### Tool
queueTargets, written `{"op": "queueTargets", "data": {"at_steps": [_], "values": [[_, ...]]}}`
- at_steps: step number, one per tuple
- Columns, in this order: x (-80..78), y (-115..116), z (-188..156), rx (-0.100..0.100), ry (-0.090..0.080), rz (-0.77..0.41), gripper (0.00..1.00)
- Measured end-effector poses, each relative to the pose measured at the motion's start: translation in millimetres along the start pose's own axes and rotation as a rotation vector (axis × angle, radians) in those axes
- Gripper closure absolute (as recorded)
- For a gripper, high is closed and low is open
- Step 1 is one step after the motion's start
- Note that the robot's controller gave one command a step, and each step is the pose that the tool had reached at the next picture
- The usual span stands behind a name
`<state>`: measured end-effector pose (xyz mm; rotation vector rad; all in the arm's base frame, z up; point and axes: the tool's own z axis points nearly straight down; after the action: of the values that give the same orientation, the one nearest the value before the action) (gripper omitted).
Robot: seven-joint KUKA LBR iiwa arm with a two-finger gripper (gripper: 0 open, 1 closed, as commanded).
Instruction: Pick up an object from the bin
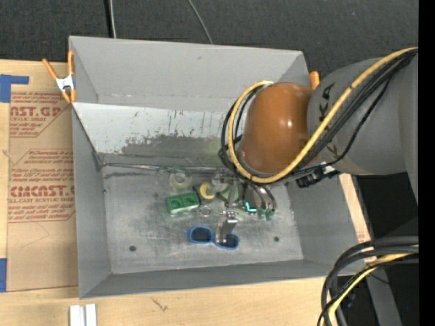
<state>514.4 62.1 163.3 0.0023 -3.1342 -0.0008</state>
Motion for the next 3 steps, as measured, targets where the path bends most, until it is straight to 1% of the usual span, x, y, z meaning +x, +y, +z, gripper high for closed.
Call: {"op": "queueTargets", "data": {"at_steps": [1,2,3], "values": [[26.7,-10,91,-0.004,-0.021,0.071,0.0],[32.5,-1,63,-0.002,-0.009,0.133,0.0],[35.0,3,64,-0.001,-0.006,0.239,0.0]]}}
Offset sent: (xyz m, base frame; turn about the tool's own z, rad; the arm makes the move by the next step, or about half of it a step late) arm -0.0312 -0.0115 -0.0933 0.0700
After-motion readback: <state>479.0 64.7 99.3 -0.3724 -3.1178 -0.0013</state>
